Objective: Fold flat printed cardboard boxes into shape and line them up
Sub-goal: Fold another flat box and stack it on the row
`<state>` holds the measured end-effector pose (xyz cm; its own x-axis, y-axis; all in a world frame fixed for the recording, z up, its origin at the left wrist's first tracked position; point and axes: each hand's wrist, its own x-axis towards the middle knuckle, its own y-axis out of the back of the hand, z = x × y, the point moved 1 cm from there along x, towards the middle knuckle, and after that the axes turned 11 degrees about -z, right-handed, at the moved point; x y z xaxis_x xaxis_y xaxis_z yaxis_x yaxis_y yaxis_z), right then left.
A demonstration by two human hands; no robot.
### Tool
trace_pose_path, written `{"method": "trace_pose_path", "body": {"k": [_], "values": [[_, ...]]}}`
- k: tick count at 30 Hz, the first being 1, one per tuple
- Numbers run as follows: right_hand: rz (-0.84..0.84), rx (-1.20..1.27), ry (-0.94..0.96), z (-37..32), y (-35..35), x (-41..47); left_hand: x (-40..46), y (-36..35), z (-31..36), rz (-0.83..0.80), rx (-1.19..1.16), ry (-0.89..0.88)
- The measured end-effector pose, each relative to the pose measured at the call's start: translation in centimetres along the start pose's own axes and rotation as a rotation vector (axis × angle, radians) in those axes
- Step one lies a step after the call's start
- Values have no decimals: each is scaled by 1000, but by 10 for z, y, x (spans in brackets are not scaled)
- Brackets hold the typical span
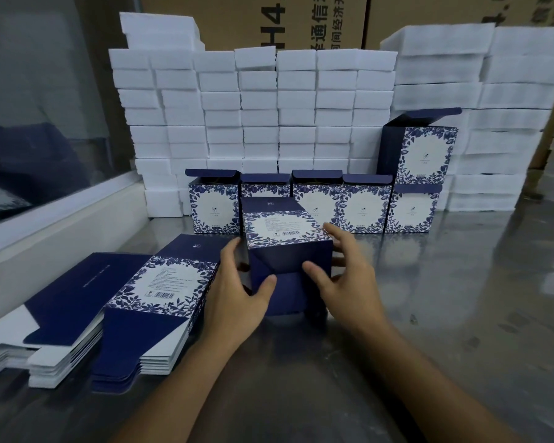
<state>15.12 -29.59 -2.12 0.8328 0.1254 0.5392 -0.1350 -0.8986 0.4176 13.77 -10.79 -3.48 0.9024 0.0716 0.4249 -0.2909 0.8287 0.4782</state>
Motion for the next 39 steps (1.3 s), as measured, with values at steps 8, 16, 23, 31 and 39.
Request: {"method": "trace_pose_path", "body": {"k": [8, 16, 23, 31, 39], "values": [[-6, -75, -32, 3, -3, -2, -2, -2, 1, 35, 105, -54], [36, -97, -12, 0, -4, -4, -2, 0, 5, 102, 151, -67], [2, 197, -37, -7, -7, -3, 0, 0, 5, 17, -16, -38], [34, 502, -173, -6, -5, 6, 3, 7, 12, 48, -335, 15], [24, 479, -228, 0, -7, 6, 4, 8, 18, 49, -540, 155]]}}
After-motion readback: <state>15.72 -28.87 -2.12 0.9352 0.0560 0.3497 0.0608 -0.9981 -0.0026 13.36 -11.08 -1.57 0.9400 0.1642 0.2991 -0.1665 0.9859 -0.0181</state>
